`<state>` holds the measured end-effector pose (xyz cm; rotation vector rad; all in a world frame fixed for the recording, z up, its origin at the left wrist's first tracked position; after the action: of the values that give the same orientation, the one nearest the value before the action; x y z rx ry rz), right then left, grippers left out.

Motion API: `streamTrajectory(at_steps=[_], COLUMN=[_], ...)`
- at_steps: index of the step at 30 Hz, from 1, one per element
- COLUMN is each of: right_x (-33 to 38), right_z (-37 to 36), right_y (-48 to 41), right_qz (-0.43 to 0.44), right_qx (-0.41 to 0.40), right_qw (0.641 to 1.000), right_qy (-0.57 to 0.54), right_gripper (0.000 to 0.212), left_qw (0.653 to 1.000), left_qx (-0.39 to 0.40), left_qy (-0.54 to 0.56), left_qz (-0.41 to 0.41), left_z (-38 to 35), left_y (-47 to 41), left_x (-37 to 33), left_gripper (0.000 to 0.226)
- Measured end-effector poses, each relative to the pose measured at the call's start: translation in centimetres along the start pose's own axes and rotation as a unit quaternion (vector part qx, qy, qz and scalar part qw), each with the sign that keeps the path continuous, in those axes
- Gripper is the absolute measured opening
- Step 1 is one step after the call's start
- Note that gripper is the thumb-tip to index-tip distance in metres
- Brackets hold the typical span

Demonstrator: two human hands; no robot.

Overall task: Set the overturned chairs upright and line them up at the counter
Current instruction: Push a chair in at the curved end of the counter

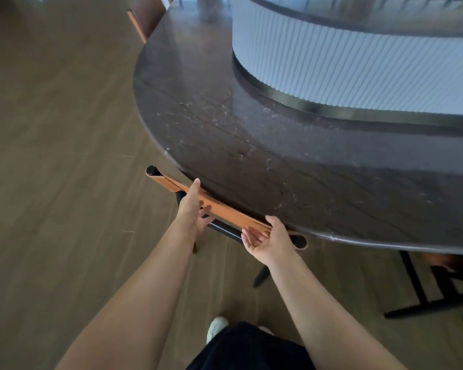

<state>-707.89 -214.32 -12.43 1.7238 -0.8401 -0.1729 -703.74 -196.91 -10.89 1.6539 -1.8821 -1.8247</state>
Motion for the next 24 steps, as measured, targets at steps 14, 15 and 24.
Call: streamTrajectory(at_steps=[14,15,24], right_x=[-0.9,-0.8,-0.4], right_z=[-1.9,-1.8,1.0], right_y=[-4.0,-4.1,-3.3], right_qz=[0.135,0.141,0.159], right_qx=[-0.153,-0.161,-0.172], right_qw=[0.963,0.960,0.952], right_qy=[-0.177,-0.181,-0.197], right_gripper=[0.028,0.028,0.038], left_qw=[0.995,0.995,0.998], left_qx=[-0.003,-0.006,0.000], left_qy=[-0.051,-0.067,-0.037], left_qz=[0.082,0.079,0.044], left_z=[0.4,0.1,0.8], left_y=[-8.7,-9.1,-7.4], left_x=[-3.1,-3.1,-0.9], left_gripper=[0.022,0.013,0.023])
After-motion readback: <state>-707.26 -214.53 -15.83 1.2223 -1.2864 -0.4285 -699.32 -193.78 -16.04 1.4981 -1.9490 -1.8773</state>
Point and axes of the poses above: each hand's wrist, its own y-axis away from the middle knuckle, its own z-axis out of the back of the hand, x = y × z, the point moved 3 cm from there along -y, towards the middle knuckle, and after that the axes turned 10 degrees about y, right-handed, at the moved point
